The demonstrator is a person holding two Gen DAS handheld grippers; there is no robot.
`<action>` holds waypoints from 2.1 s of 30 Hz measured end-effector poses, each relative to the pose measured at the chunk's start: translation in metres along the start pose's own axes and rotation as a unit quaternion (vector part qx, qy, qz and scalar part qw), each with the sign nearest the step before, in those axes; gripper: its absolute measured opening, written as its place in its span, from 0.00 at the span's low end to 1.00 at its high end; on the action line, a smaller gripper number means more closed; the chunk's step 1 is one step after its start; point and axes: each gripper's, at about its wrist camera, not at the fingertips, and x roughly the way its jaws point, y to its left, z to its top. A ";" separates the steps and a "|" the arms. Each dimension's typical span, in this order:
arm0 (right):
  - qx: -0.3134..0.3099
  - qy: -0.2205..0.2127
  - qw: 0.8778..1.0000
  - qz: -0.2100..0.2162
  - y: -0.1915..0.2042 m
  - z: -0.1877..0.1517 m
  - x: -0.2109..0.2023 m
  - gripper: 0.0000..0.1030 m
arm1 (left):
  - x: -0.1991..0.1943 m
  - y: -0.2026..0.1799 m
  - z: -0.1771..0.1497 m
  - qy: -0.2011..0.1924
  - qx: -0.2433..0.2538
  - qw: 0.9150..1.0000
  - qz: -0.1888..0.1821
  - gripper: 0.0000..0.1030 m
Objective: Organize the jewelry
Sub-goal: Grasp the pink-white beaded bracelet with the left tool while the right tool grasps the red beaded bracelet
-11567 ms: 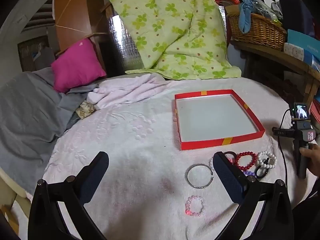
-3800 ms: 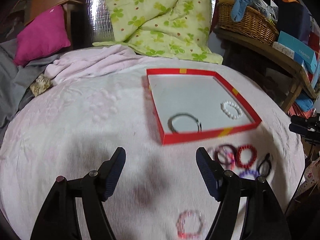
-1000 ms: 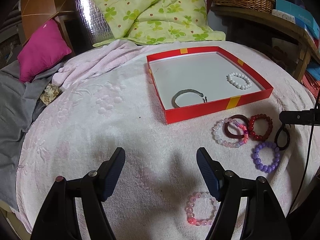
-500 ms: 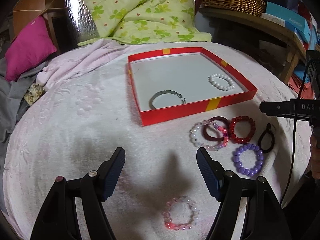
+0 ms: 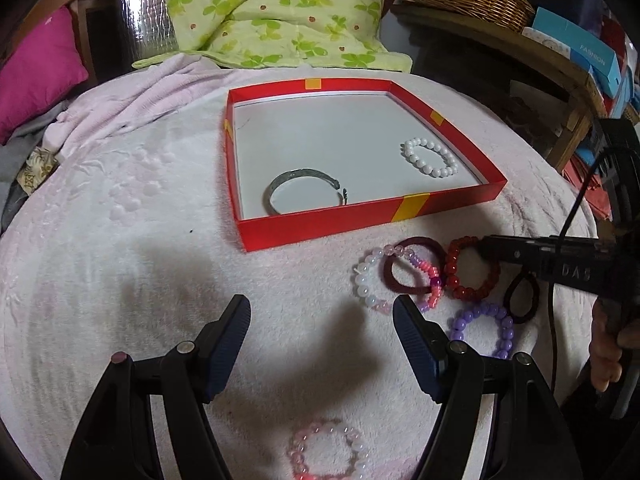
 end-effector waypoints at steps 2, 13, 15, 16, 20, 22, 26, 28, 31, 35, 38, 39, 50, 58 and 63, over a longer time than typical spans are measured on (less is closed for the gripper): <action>-0.012 -0.006 1.000 -0.009 0.003 -0.001 -0.001 0.10 | 0.004 -0.002 0.002 0.004 0.003 1.000 -0.007 0.72; 0.013 -0.027 0.999 -0.015 -0.008 0.001 -0.011 0.10 | 0.027 -0.015 0.007 0.025 0.030 0.999 -0.017 0.43; 0.016 -0.028 0.999 -0.014 -0.009 0.001 -0.012 0.10 | 0.027 -0.015 0.006 0.022 0.033 0.999 -0.018 0.34; 0.018 -0.029 0.999 -0.013 -0.009 0.001 -0.013 0.10 | 0.026 -0.016 0.005 0.021 0.036 0.999 -0.017 0.25; 0.022 -0.036 0.999 -0.009 -0.011 0.001 -0.016 0.10 | 0.024 -0.010 0.004 0.021 0.037 0.999 -0.017 0.11; 0.023 -0.040 0.999 -0.007 -0.010 0.001 -0.018 0.10 | 0.022 -0.006 0.003 0.023 0.029 0.999 -0.015 0.10; 0.027 -0.047 0.999 -0.007 -0.011 0.000 -0.021 0.10 | 0.020 0.001 0.002 0.022 0.018 1.000 -0.007 0.10; 0.030 -0.045 0.999 -0.006 -0.012 0.000 -0.021 0.10 | 0.019 0.003 0.001 0.022 0.015 1.000 -0.001 0.10; 0.035 -0.035 0.999 -0.004 -0.013 -0.001 -0.017 0.10 | 0.019 0.004 0.001 0.025 0.012 1.000 0.004 0.11; 0.032 -0.022 0.999 -0.008 -0.011 -0.001 -0.011 0.11 | 0.020 0.001 0.001 0.030 0.013 0.999 0.000 0.44; 0.031 -0.010 0.999 -0.010 -0.009 -0.002 -0.005 0.22 | 0.021 -0.004 -0.001 0.028 0.027 0.999 0.005 0.51; 0.028 -0.011 0.999 -0.011 -0.008 -0.002 -0.005 0.22 | 0.022 -0.005 -0.002 0.026 0.034 0.999 0.007 0.51; -0.023 -0.050 0.998 -0.028 0.005 -0.006 -0.020 0.10 | 0.009 -0.003 0.000 -0.008 0.033 0.999 -0.003 0.07; -0.017 -0.117 0.993 0.005 0.009 -0.005 -0.055 0.10 | -0.025 0.005 0.005 -0.081 0.026 0.996 -0.010 0.07; -0.013 -0.151 0.988 0.016 0.012 -0.004 -0.071 0.10 | -0.041 0.014 0.005 -0.108 0.019 0.994 -0.018 0.07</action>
